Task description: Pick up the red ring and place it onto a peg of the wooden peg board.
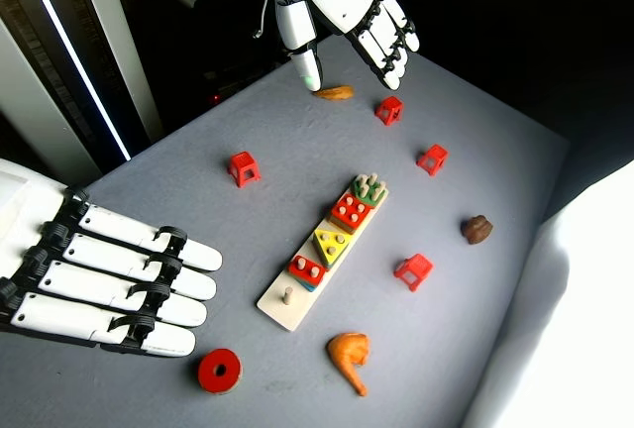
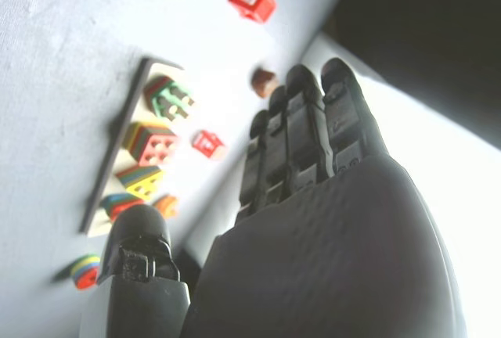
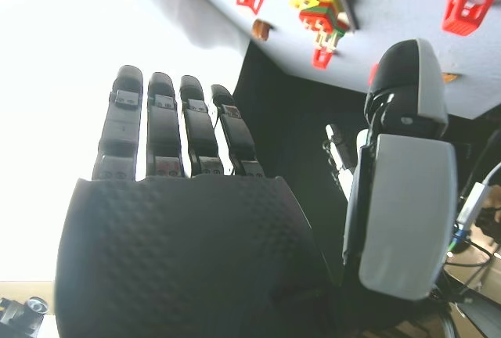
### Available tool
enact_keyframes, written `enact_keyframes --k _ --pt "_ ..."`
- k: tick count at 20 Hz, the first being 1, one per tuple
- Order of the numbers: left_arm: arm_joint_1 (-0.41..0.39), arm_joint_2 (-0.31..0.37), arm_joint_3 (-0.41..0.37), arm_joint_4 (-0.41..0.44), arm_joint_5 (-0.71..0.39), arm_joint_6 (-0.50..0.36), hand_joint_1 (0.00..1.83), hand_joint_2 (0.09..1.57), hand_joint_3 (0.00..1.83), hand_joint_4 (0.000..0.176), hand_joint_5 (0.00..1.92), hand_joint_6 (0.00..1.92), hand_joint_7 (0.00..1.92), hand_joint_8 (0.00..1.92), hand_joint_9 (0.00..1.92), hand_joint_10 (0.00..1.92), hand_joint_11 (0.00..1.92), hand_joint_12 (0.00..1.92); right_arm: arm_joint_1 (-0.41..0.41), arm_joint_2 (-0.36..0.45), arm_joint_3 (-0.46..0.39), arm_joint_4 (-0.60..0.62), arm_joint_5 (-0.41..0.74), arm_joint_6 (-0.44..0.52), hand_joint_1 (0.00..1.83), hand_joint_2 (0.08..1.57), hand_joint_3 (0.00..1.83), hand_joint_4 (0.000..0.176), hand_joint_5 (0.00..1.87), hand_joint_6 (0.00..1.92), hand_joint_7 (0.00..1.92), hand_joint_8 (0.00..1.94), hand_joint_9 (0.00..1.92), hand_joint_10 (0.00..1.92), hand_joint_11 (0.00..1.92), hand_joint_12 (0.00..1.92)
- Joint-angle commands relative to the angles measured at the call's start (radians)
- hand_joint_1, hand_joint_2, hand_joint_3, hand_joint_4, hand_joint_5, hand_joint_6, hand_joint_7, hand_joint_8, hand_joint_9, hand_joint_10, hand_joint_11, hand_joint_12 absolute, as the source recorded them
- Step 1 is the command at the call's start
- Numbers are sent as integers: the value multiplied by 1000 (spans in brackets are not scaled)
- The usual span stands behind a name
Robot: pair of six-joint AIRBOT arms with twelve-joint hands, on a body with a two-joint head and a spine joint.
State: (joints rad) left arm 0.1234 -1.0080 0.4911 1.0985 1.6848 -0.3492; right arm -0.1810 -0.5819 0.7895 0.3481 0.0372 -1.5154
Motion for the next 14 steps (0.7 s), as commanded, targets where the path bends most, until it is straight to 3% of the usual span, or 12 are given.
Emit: enact_keyframes --k 1,2,6,8,9,10,12,14 --pt "-2 -3 -1 94 33 2 0 1051 265 0 28 34 25 32 0 41 4 73 19 3 3 5 95 8 0 1027 167 0 161 86 144 39 63 73 0 176" --pt "-2 -4 -1 94 33 2 0 1154 56 0 37 1 35 2 12 3 0 69 19 1 10 7 89 8 0 1091 35 0 199 17 167 3 90 24 0 202" --pt "-2 -5 1 94 33 1 0 1174 19 0 27 0 23 0 5 0 0 32 17 -23 61 54 78 8 0 1092 1 0 186 4 147 1 87 0 0 177" --pt "-3 -5 0 94 33 1 0 1170 13 0 16 0 20 0 7 1 0 18 6 -52 101 56 80 8 0 1089 0 0 202 7 164 3 103 5 0 254" --pt "-3 -5 0 93 33 1 0 1167 10 0 41 10 40 8 19 5 11 20 -6 -71 125 56 83 8 394 1016 0 0 216 8 179 5 122 10 0 306" --pt "-4 -5 0 93 33 1 0 1174 12 0 42 9 39 7 18 5 10 21 -24 -93 149 56 98 8 779 1068 1 0 103 1 61 0 24 1 0 60" --pt "-6 -5 1 94 33 1 0 1176 11 0 8 1 8 1 4 1 2 4 -64 -149 201 56 145 8 1147 994 0 0 4 0 1 0 0 0 0 1" --pt "-6 -5 1 94 33 1 0 1172 8 0 2 1 5 2 0 0 0 0 -79 -212 263 56 158 8 1203 994 0 0 0 0 0 0 0 0 0 0"
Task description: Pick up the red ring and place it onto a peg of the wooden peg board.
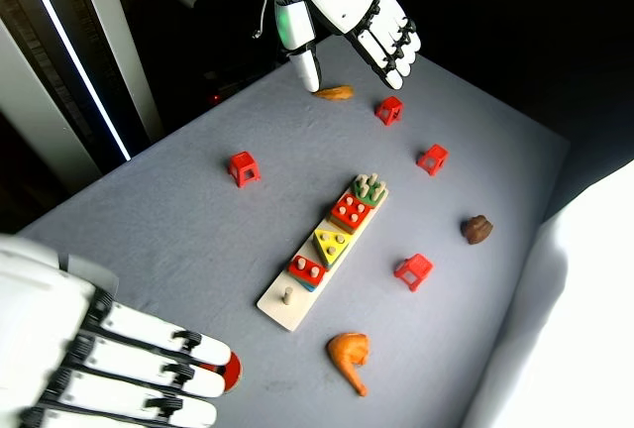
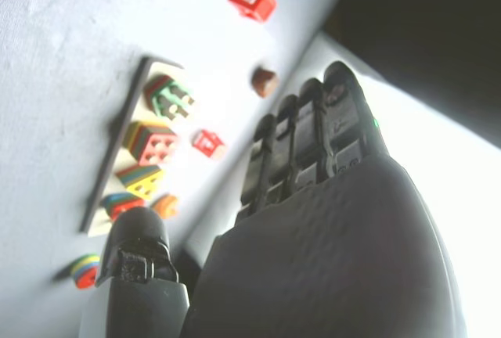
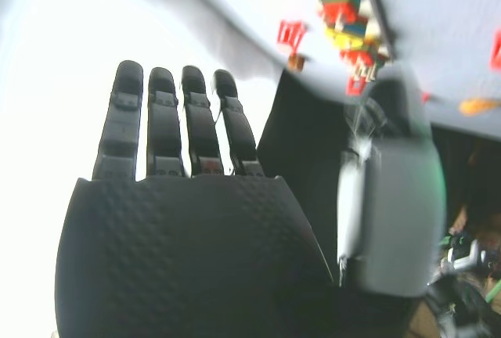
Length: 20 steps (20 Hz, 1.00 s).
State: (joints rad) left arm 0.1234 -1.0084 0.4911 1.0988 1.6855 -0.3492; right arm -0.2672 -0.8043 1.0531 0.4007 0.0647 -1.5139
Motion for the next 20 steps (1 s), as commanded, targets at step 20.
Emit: enact_keyframes --k 20 --pt "0 -11 -1 88 35 -1 0 1171 3 0 1 0 0 0 0 0 0 0 -55 -311 343 227 -78 6 1140 1040 4 0 56 16 0 0 0 0 0 0"
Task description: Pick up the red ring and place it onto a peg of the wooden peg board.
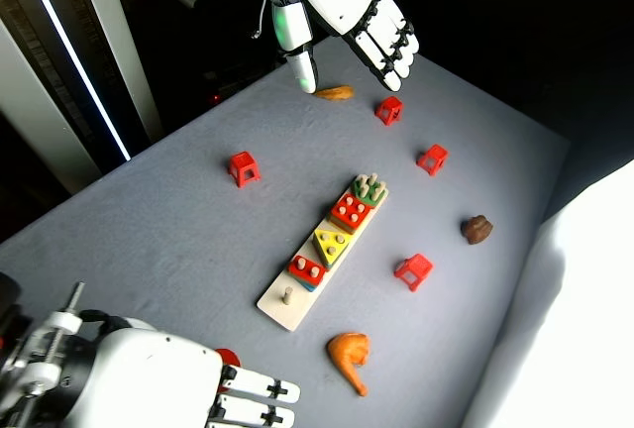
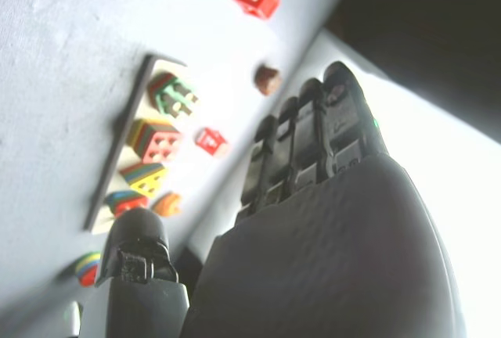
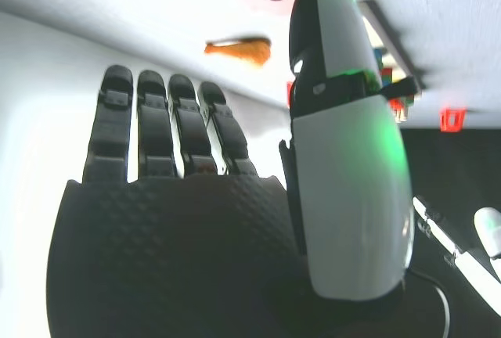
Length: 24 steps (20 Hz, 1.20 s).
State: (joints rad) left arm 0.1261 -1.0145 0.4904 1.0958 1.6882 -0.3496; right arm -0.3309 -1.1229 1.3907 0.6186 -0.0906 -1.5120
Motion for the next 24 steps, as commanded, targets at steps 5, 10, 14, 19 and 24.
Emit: enact_keyframes --k 5,10,14,19,24 --pt "-3 -7 -2 91 32 -1 0 1174 3 0 0 0 0 0 0 0 0 0 -36 -10 5 9 96 -18 1147 1048 0 0 115 1 51 0 14 1 0 255" --pt "-3 -7 -2 92 32 -1 0 1170 1 0 0 0 0 0 0 0 0 0 -39 -24 41 9 106 -10 1211 1019 0 0 235 17 178 12 136 30 0 681" --pt "-1 -8 -2 92 32 -1 0 1180 5 0 0 0 0 0 0 0 0 0 -46 -41 70 14 96 1 1250 1024 0 0 342 34 311 29 261 60 0 985" --pt "-1 -11 -2 92 32 -1 0 1176 3 0 0 0 0 0 0 0 0 0 -52 -47 70 14 96 1 1256 1041 0 0 579 39 618 26 522 95 13 1358" --pt "-2 -11 -2 92 32 -2 0 1182 5 0 0 0 0 0 0 0 0 0 -71 -61 70 14 102 0 1230 1040 0 0 807 57 819 34 739 115 254 1280"
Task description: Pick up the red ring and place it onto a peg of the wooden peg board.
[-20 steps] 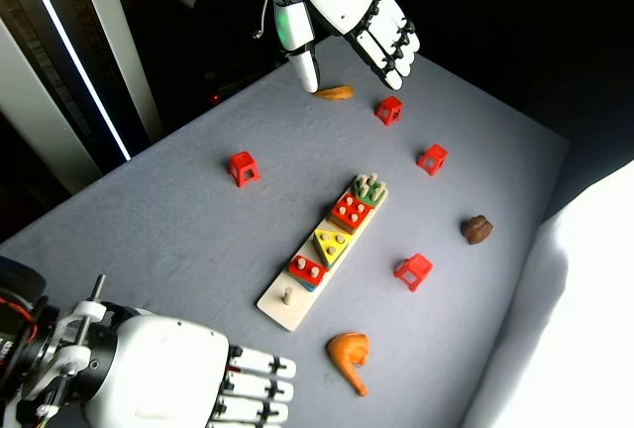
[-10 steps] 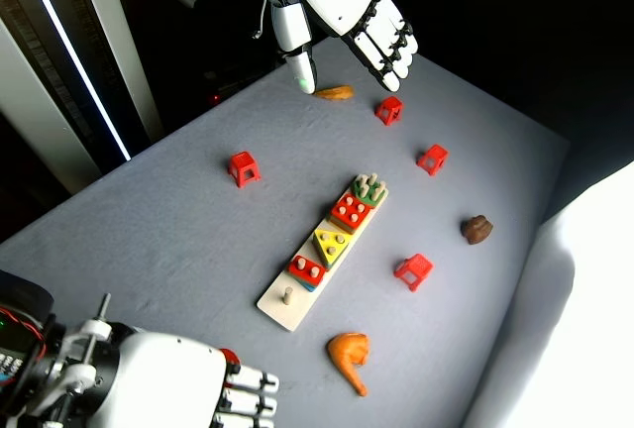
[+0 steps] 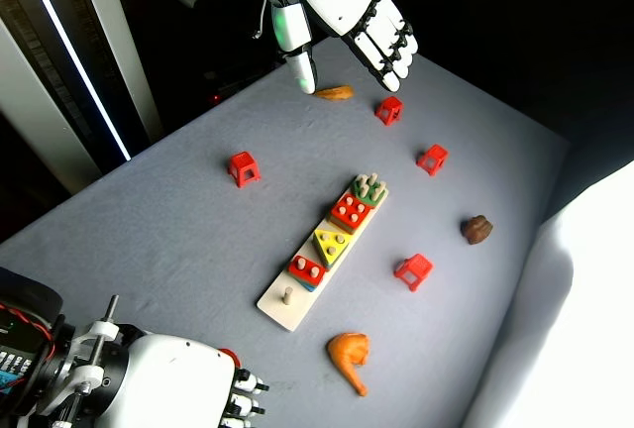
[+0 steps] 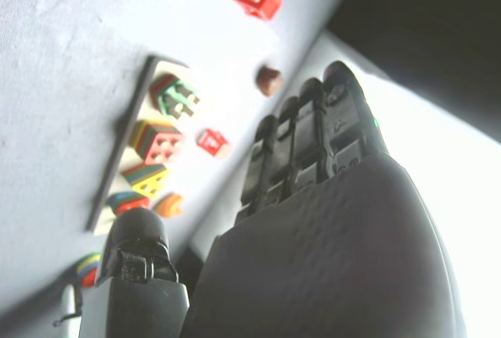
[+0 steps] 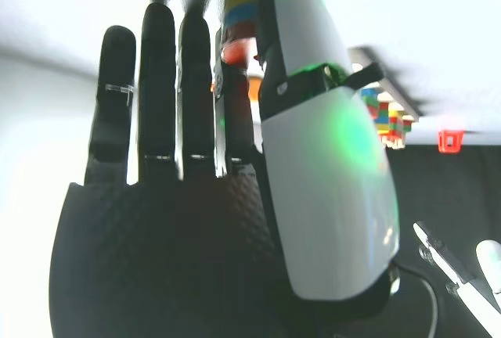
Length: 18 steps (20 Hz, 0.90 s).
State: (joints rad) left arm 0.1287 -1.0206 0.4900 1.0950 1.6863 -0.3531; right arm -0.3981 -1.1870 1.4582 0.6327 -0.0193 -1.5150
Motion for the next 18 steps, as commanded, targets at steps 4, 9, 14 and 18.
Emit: enact_keyframes --k 4,9,14,18 --pt "-5 -5 -2 92 34 1 0 1181 4 0 0 0 0 0 0 0 0 0 -9 2 3 0 42 3 1209 1112 0 0 958 996 1031 747 1009 153 560 1228" --pt "-6 -5 -1 92 38 1 0 1195 9 0 0 0 0 0 0 0 0 0 0 5 3 -1 57 -4 1195 1154 1 23 889 1170 946 1016 1133 181 725 1188" --pt "-5 -5 -2 92 38 1 0 1188 4 0 0 0 0 0 0 0 0 0 65 10 -6 0 49 2 1206 1137 0 22 937 1108 967 967 1155 150 729 1155" --pt "-5 -5 -2 92 39 1 0 1188 3 0 0 0 0 0 0 0 0 0 149 5 -21 0 31 4 1213 1129 0 14 964 1078 969 950 1161 135 731 1162"
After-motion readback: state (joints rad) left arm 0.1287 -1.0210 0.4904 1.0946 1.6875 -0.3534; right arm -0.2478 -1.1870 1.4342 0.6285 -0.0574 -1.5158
